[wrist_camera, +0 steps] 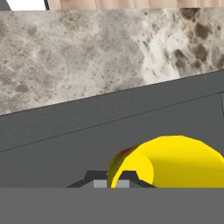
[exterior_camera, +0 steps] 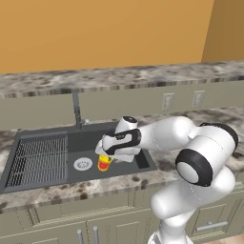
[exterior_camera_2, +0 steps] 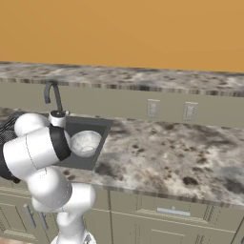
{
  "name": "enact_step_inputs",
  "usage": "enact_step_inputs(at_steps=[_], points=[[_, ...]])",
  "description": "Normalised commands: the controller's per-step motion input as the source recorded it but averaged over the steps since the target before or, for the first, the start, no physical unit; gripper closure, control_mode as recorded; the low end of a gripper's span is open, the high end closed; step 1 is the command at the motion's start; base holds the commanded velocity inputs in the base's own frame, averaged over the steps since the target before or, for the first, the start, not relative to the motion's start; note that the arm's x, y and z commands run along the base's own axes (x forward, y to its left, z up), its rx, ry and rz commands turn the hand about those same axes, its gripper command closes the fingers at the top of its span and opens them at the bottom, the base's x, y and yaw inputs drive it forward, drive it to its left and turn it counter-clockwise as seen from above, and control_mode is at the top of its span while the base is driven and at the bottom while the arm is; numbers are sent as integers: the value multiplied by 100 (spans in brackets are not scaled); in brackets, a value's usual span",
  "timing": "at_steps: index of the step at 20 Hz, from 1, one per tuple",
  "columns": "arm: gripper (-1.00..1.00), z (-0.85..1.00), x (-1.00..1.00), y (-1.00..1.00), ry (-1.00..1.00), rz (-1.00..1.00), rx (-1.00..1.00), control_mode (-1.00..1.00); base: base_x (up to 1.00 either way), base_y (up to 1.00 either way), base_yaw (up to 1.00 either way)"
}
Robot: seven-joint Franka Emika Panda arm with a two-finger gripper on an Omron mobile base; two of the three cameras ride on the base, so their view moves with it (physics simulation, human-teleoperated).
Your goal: Remove the lime and peach from the sink. Then move the bowl and cup from the counter to the sink for washing.
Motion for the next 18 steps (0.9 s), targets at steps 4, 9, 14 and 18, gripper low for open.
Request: enact_step_inputs(at_steps=[4, 9, 14, 18], points=[[100, -13, -2, 0, 5, 0, -3, -100, 0, 0, 0], [100, -14, 0, 3, 4, 0, -4, -100, 0, 0, 0], [100, -13, 3, -1, 1, 1, -3, -100, 0, 0, 0], [100, -13, 2, -2, 0, 3, -1, -100, 0, 0, 0]])
